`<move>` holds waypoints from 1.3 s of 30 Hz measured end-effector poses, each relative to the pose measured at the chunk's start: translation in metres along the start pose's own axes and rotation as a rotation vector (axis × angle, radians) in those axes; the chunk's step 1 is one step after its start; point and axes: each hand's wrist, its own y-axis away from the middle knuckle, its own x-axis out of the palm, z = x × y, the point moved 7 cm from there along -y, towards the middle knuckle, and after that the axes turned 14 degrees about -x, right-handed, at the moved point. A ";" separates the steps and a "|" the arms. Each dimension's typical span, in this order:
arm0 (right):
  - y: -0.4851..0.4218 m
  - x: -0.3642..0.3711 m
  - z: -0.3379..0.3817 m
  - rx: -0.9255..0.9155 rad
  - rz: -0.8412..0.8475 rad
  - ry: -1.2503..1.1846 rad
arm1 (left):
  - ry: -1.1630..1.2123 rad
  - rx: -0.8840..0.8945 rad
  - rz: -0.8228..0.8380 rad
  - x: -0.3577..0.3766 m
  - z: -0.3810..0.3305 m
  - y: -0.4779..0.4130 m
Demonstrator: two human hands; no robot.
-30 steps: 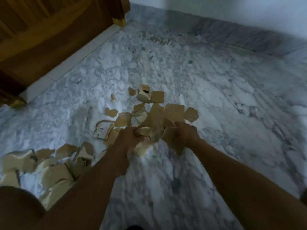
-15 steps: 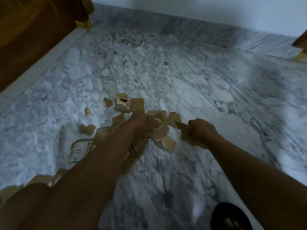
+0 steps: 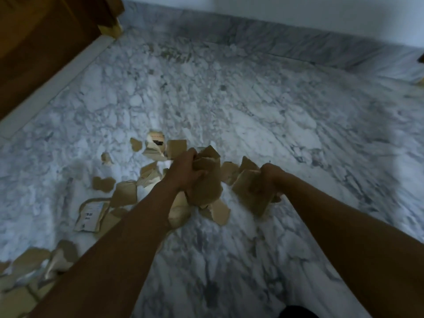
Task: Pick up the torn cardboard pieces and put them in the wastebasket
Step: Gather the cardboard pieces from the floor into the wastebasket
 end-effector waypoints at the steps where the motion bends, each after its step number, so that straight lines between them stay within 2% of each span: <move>1: -0.005 -0.012 0.006 -0.008 -0.020 -0.006 | 0.087 -0.047 -0.009 -0.007 0.002 0.004; 4: -0.019 -0.035 0.028 -0.054 -0.099 -0.074 | 0.333 -0.166 -0.101 -0.035 0.008 0.022; 6: -0.026 -0.033 0.047 -0.116 -0.092 -0.071 | 0.566 -0.230 -0.146 -0.054 0.015 0.034; 9: -0.035 -0.006 0.067 -0.248 -0.086 0.122 | 0.730 -0.298 -0.137 -0.071 0.029 0.047; 12: -0.033 0.016 0.072 -0.389 -0.184 0.222 | 0.756 -0.344 -0.042 -0.073 0.042 0.058; 14: -0.028 0.018 0.069 -0.394 -0.219 0.223 | 0.753 -0.361 0.013 -0.070 0.052 0.065; 19: -0.018 0.013 0.056 -0.298 -0.241 0.157 | 0.843 -0.347 -0.144 -0.089 0.068 0.074; 21: -0.012 0.014 0.054 -0.270 -0.254 0.130 | 0.899 -0.343 -0.147 -0.100 0.065 0.076; 25: -0.012 -0.004 0.046 -0.152 -0.227 0.049 | 0.880 -0.332 -0.061 -0.109 0.061 0.079; 28: -0.015 -0.035 0.050 -0.089 -0.161 -0.024 | 0.967 -0.326 0.009 -0.111 0.060 0.082; 30: -0.015 -0.048 0.065 -0.106 -0.117 -0.088 | 1.025 -0.317 0.041 -0.116 0.060 0.085; 32: -0.019 -0.048 0.085 -0.148 -0.063 -0.045 | 1.030 -0.331 0.060 -0.121 0.062 0.088; 37: -0.031 0.000 0.124 -0.264 0.036 0.047 | 1.016 -0.376 0.155 -0.121 0.071 0.098; 39: -0.037 0.018 0.129 -0.276 0.031 0.028 | 0.863 -0.418 0.279 -0.113 0.076 0.104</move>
